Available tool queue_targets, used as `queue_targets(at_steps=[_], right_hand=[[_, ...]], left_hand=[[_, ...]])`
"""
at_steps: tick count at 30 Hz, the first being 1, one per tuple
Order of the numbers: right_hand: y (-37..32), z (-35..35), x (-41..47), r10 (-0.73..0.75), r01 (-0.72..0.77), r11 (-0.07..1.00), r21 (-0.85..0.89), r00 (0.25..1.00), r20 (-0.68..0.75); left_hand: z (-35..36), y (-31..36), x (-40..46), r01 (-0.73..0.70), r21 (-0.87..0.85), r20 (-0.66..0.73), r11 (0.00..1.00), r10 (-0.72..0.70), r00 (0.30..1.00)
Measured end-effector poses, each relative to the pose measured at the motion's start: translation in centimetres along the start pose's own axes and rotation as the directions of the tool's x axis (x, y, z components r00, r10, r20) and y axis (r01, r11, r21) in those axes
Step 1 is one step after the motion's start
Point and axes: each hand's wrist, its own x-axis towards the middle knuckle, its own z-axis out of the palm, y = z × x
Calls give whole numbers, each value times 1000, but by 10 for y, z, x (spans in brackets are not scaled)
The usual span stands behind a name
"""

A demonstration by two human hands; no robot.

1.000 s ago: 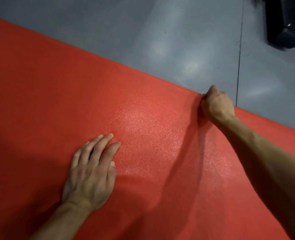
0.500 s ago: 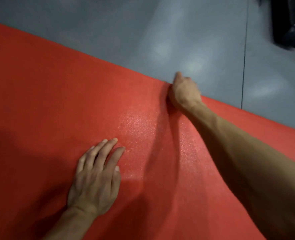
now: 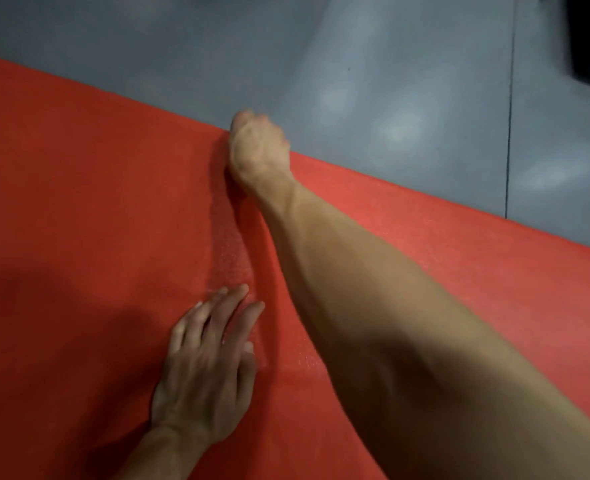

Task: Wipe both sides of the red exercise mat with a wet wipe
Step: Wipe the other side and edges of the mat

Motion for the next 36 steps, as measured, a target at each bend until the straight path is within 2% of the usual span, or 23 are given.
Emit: queue_targets(at_steps=[2, 5, 8, 10, 12, 15, 18, 20, 22, 24, 26, 29, 30, 31, 32, 34, 36], right_hand=[[11, -2, -1, -18, 18, 999, -35, 1000, 17], [81, -9, -30, 23, -26, 994, -102, 999, -27], [160, -22, -75, 174, -190, 980, -63, 964, -200], [172, -17, -83, 235, -245, 970, 6, 924, -303], [141, -1, -77, 137, -142, 990, 11, 930, -341], [72, 33, -61, -148, 137, 989, -57, 916, -374], [75, 32, -58, -324, 291, 945, -146, 887, -329], [120, 15, -59, -271, 216, 956, -199, 910, -316], [166, -7, -64, -85, 37, 987, -158, 947, -309], [187, -16, -70, 47, -78, 994, -75, 936, -349], [166, -6, -78, -17, 8, 1000, -29, 936, -353], [121, 13, -102, -314, 319, 947, -25, 914, -256], [120, 13, -109, -383, 381, 923, -54, 895, -227], [129, 8, -111, -391, 382, 920, -83, 895, -215], [145, 1, -111, -343, 326, 939, -113, 912, -223], [184, -15, -108, -132, 102, 987, -125, 957, -258], [211, -26, -109, 51, -81, 993, -89, 952, -301]], left_hand=[[0, 0, 1, 9, 10, 9, 1000, -9, 1000], [-1, 2, 0, 42, 5, 31, 999, -42, 999], [-2, 3, 1, 45, -2, 17, 999, -45, 999], [-2, 3, 1, 46, 1, 8, 999, -46, 999], [-1, 4, 1, 41, 9, 14, 999, -41, 999], [-1, 4, 0, 36, 30, 11, 999, -37, 999], [0, 3, 1, 32, 41, 11, 999, -32, 999], [0, 4, 2, 37, 40, -2, 999, -37, 999], [0, 5, 2, 41, 33, -16, 999, -41, 999], [0, 5, 1, 46, 21, -20, 999, -45, 999], [0, 6, 0, 52, 16, -19, 999, -52, 998], [-1, 7, 0, 50, 23, -21, 998, -50, 999], [-1, 6, 0, 48, 26, -21, 999, -47, 999], [-1, 6, 0, 46, 28, -21, 999, -46, 999], [0, 6, 0, 49, 30, -22, 998, -48, 999], [0, 6, 0, 55, 29, -15, 998, -55, 998], [-1, 6, 1, 60, 28, -10, 998, -60, 998]])
